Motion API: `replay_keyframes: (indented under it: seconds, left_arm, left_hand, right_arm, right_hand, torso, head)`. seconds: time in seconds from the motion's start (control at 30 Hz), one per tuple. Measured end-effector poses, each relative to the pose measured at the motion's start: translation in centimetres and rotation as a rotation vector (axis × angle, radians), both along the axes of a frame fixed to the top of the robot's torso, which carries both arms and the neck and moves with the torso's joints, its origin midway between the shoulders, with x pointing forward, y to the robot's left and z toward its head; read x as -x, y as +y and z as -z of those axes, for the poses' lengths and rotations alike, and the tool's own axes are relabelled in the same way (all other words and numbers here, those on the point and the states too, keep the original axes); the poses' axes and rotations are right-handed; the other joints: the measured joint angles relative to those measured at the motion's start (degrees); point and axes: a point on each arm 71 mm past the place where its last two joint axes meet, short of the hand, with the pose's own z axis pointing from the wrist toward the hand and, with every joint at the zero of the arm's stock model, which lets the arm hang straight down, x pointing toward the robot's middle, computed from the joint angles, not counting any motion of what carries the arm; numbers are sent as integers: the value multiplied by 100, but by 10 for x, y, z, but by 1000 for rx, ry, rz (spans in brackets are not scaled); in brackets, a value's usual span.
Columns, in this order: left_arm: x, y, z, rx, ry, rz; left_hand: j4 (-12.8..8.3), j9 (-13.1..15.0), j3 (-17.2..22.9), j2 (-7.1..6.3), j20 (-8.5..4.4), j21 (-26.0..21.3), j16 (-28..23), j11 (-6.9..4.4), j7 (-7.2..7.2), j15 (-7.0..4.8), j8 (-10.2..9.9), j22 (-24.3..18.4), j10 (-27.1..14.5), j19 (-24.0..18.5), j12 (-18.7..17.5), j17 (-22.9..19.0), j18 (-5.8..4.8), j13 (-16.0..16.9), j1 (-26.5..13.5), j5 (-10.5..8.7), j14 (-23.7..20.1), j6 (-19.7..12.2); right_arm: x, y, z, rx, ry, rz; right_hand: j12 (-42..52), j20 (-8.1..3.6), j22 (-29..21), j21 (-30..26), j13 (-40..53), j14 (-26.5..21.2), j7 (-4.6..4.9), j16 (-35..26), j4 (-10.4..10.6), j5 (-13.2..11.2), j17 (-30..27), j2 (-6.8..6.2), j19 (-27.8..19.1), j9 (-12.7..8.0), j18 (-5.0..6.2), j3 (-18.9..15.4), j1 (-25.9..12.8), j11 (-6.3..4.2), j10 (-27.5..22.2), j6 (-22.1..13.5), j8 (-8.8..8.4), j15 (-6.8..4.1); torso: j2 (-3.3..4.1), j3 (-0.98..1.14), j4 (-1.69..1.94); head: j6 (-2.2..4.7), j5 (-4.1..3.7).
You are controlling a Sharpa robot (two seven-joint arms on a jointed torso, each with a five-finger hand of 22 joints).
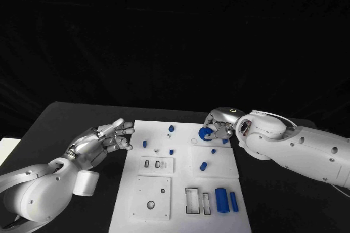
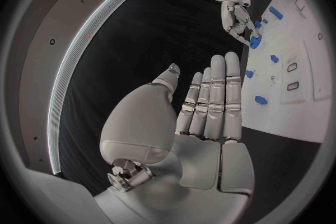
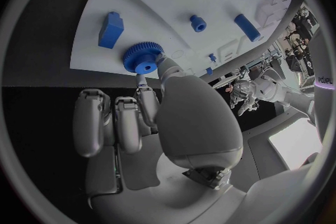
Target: Assemble the parts on the task board
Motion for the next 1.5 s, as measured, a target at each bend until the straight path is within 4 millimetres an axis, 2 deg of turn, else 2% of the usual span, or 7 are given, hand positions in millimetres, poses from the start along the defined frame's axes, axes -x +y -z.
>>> replay_keyframes:
  seconds: [0.5,0.9,1.13,1.2,1.4,1.5]
  left_arm:
    - [0,0,0,-1,1,0]
    - [0,0,0,-1,1,0]
    - [0,0,0,-1,1,0]
    - [0,0,0,-1,1,0]
    - [0,0,0,-1,1,0]
    - [0,0,0,-1,1,0]
  left_hand:
    - [0,0,0,0,0,0,0,0,0,0,0,0,0,0,0,1,0,1,0,0,0,0]
    - [0,0,0,0,0,0,0,0,0,0,0,1,0,0,0,1,0,0,0,0,0,0]
    - [0,0,0,0,0,0,0,0,0,0,0,-11,0,0,0,-6,0,-9,0,0,0,0]
    - [0,0,0,0,0,0,0,0,0,0,0,-11,0,0,0,-6,0,-9,0,0,0,0]
    - [0,1,0,0,0,0,0,0,0,0,0,-11,0,0,0,-6,0,-9,0,0,0,0]
    - [0,0,0,0,0,0,0,0,0,0,0,-11,0,0,0,-6,0,-9,0,0,0,0]
  right_arm:
    - [1,-4,1,7,-2,3]
    - [1,-4,1,9,1,0]
    - [0,-1,2,10,-1,-4]
    - [0,-1,2,13,-7,-7]
    - [3,4,1,16,-37,-22]
    - [6,8,2,13,-60,-37]
  right_hand:
    - [-22,9,18,21,-22,0,0,0,-7,3,5,0,9,-1,0,38,0,0,0,0,-20,0]
    - [-22,9,24,21,3,0,0,0,-48,123,4,0,9,-1,1,159,0,-1,-1,0,-21,0]
    - [-22,9,73,44,3,0,-29,24,-186,139,3,62,8,-3,1,426,62,-1,-1,137,-18,0]
    - [-18,9,89,44,3,0,-31,23,-234,75,3,81,8,-9,1,511,81,-7,6,198,-16,0]
    - [99,-13,145,84,3,-2,-17,45,-364,58,3,153,30,-12,1,761,153,-81,87,288,7,-2]
    - [162,-33,175,84,3,-10,-17,45,-402,157,2,152,51,-12,1,847,154,-120,127,291,7,-54]
  torso:
    - [0,-2,3]
    - [0,-5,3]
    - [0,-7,9]
    - [0,-8,10]
    - [0,-8,10]
    - [1,-9,10]
  head:
    - [-10,-11]
    - [-21,-15]
    - [-41,-25]
    - [-46,-26]
    - [-53,-20]
    - [-54,-16]
